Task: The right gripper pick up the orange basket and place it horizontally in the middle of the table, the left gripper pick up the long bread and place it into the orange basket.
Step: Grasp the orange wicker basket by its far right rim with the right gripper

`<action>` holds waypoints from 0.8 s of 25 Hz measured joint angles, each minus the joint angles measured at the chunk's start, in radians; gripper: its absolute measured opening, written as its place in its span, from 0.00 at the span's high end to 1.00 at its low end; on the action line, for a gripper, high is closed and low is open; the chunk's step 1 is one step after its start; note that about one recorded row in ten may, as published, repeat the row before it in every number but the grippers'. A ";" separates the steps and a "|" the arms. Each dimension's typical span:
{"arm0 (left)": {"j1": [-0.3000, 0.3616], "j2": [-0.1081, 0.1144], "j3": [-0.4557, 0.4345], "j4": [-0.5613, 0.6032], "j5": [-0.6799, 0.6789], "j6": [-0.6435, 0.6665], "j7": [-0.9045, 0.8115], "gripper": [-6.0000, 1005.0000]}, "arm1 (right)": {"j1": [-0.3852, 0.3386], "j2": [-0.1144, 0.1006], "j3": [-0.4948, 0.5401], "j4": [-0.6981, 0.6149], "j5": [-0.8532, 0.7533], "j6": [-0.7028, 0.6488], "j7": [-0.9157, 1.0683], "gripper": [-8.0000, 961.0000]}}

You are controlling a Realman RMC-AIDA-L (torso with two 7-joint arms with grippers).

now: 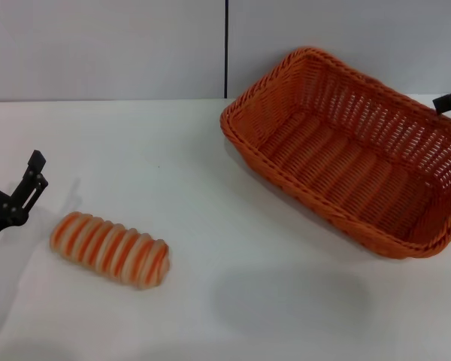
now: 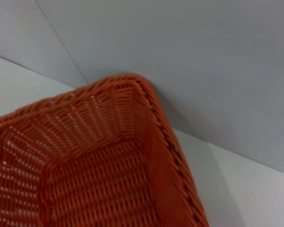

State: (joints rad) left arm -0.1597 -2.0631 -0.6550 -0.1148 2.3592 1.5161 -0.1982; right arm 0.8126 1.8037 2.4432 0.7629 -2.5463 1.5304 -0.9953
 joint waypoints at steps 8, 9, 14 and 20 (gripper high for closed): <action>-0.008 -0.001 0.000 -0.002 0.000 0.000 0.000 0.18 | -0.010 0.005 -0.005 -0.098 0.067 -0.094 -0.104 0.32; -0.008 -0.001 0.000 -0.002 0.000 0.000 0.000 0.18 | -0.010 0.005 -0.005 -0.108 0.072 -0.107 -0.113 0.32; -0.010 -0.002 0.000 -0.010 0.000 0.001 -0.001 0.18 | -0.011 0.005 -0.006 -0.176 0.077 -0.179 -0.153 0.33; -0.016 -0.001 0.000 -0.011 0.000 0.009 -0.001 0.18 | -0.014 0.011 -0.004 -0.214 0.124 -0.229 -0.206 0.33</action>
State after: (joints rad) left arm -0.1760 -2.0639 -0.6551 -0.1259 2.3592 1.5256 -0.1988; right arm 0.7989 1.8143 2.4392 0.5487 -2.4227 1.3014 -1.2011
